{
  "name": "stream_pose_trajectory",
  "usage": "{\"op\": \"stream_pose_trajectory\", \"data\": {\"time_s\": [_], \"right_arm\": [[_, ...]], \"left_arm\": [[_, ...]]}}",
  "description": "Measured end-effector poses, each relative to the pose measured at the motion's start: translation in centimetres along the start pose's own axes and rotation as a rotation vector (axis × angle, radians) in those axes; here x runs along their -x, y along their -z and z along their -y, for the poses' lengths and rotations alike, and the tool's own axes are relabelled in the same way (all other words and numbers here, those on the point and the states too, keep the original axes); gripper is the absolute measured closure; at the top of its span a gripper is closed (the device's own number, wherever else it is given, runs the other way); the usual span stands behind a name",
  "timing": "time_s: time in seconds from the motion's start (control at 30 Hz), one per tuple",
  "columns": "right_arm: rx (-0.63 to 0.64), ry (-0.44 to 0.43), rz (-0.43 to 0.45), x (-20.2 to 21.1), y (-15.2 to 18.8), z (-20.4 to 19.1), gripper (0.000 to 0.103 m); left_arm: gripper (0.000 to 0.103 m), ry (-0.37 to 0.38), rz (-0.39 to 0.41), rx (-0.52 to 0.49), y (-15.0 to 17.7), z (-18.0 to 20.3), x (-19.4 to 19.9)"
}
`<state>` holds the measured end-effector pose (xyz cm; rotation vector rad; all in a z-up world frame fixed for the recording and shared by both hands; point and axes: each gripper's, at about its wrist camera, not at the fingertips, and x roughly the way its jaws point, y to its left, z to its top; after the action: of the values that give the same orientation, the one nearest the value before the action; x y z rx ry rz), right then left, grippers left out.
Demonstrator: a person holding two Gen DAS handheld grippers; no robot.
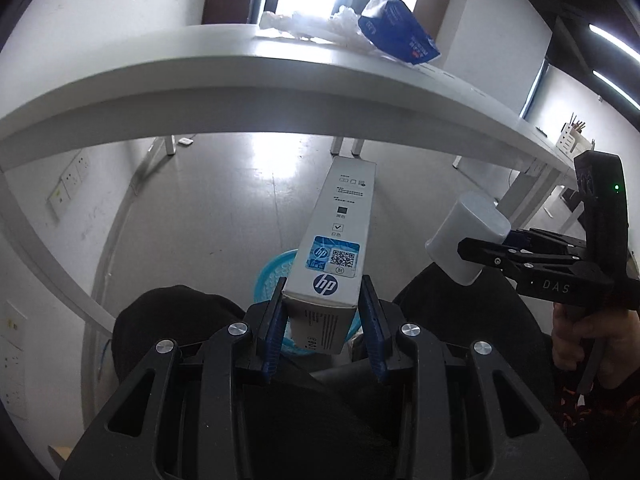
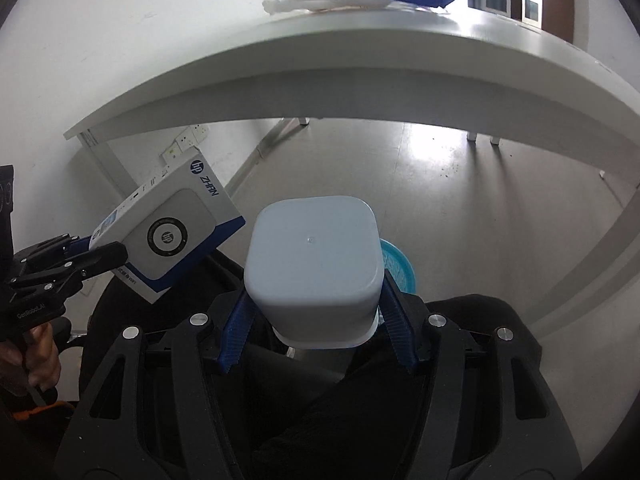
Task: Collect trash
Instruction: 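Carry the HP box and white cup down over the blue wastebasket with both tools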
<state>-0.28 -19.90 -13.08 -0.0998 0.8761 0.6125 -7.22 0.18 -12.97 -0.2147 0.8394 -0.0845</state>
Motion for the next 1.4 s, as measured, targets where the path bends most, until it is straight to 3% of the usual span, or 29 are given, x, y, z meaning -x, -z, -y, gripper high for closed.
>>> {"op": "stream_pose_trajectory", "data": {"time_s": [0.2,0.67,0.93,1.13,1.4], "right_arm": [[-0.020,0.031,-0.036,-2.9,-0.2,1.1,0.047],[-0.097,0.067,-0.189,-11.4,-0.5,4.5,0.047],[-0.090,0.117,-0.247,-14.4,-0.5,4.8,0.047],[-0.132,0.095,-0.320,-17.3,-0.7,5.9,0.047],[-0.118,0.091,-0.362,-19.4,-0.8,5.8,0.047]], "left_arm": [[0.069,0.020,-0.083,0.035,-0.6,-0.3,-5.4],[0.069,-0.055,-0.294,0.107,-2.0,-2.1,-15.9],[0.069,-0.068,-0.333,0.193,-2.6,-3.8,-19.8],[0.069,-0.105,-0.369,0.232,-3.1,-4.7,-22.8],[0.069,-0.081,-0.424,0.292,-3.1,-5.8,-24.9]]}}
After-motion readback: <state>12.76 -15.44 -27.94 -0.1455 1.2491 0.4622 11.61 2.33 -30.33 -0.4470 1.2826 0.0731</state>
